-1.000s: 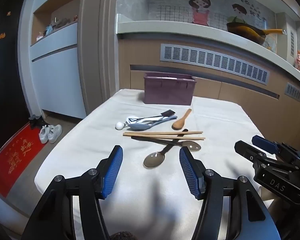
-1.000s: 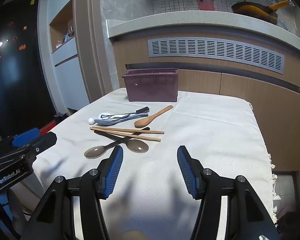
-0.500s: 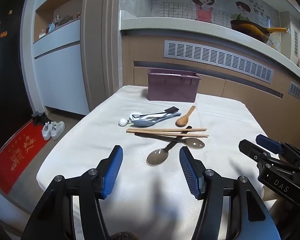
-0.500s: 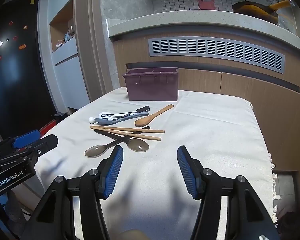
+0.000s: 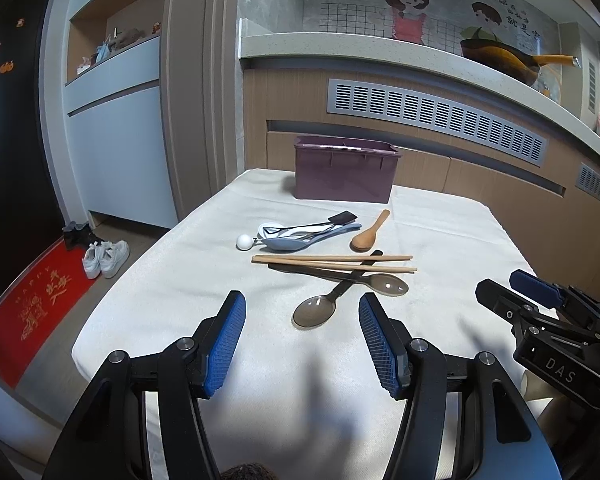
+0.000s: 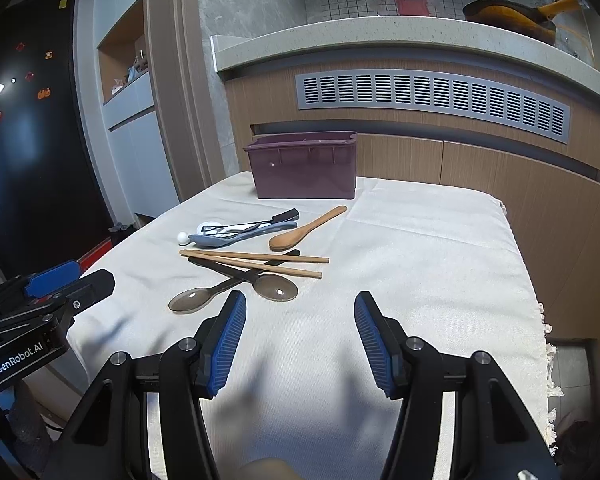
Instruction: Organize utensils
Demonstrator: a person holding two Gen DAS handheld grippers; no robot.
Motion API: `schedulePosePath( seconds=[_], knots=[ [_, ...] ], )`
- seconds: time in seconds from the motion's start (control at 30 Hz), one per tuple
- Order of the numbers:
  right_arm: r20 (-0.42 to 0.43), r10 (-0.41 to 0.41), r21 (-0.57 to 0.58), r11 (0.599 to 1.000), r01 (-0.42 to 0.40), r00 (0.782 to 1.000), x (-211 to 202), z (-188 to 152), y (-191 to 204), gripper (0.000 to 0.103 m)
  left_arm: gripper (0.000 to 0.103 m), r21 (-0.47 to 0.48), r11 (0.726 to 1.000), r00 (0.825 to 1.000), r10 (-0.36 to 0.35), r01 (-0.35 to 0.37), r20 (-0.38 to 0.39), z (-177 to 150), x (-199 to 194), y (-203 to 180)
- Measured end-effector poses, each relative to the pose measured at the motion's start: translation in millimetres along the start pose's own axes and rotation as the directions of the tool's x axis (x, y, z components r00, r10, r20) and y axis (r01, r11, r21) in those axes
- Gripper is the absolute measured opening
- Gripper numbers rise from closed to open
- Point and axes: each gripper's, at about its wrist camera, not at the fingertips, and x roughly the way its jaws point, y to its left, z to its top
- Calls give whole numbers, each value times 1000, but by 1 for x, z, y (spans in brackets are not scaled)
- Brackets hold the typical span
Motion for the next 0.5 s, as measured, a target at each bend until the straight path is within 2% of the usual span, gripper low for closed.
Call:
schedulePosePath(
  seconds=[0.5],
  knots=[
    [-11, 2, 4, 1000, -2, 1000, 1, 1, -2, 55, 60, -2, 1000, 1000, 0, 0, -5, -4, 0, -2]
  ],
)
